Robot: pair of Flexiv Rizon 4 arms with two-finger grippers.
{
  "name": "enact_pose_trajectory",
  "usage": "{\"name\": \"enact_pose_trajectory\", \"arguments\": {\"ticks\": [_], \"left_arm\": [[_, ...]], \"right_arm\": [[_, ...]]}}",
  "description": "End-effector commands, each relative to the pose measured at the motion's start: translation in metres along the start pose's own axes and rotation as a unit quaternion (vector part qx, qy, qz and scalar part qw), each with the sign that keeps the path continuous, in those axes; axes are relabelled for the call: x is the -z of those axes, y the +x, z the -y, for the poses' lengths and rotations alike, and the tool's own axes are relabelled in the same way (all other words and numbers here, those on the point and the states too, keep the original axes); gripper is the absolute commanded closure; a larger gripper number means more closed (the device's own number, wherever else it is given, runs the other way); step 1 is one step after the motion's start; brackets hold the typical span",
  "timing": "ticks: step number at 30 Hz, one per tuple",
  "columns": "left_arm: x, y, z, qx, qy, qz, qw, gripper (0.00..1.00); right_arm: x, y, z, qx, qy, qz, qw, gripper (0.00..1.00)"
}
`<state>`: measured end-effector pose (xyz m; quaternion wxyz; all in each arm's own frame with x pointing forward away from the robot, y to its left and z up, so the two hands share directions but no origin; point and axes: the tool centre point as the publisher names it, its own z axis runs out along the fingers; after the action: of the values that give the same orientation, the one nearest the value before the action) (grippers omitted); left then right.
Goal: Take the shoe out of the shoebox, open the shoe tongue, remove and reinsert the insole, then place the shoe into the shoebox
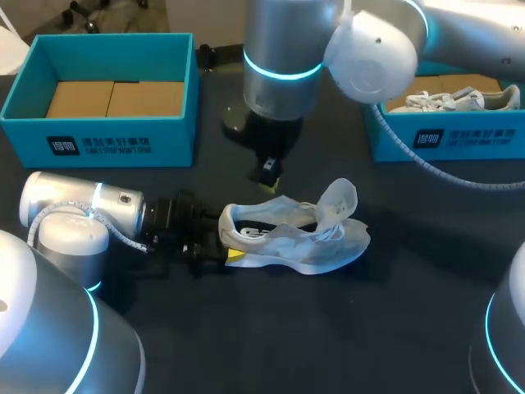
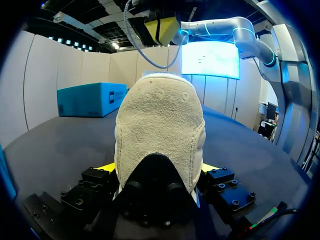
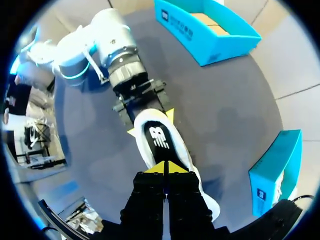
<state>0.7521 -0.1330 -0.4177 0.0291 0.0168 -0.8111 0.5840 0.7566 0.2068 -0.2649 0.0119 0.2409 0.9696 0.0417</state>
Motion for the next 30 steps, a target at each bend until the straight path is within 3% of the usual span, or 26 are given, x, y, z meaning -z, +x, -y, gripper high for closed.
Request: {"name": "enact_pose_trajectory", "arguments": {"ticks": [1,10,20,30], "left_arm": [[0.000,0.002,-0.001,0.000,0.000,0.001,1.000,1.00],[0.000,0.002,-0.001,0.000,0.000,0.001,1.000,1.00],[0.000,0.002,-0.001,0.000,0.000,0.001,1.000,1.00],[0.000,0.002,-0.001,0.000,0.000,0.001,1.000,1.00]], "right_arm": [[-0.019,-0.002,0.010,0.011,0.005,-0.003,1.000,1.00],[-0.059,-0.006,0.016,0.031,0.025,-0.025,0.999,1.00],[-0.084,-0.015,0.009,0.059,0.030,-0.034,0.997,1.00],[-0.111,-0.015,0.021,0.082,0.038,-0.031,0.995,1.00]]}}
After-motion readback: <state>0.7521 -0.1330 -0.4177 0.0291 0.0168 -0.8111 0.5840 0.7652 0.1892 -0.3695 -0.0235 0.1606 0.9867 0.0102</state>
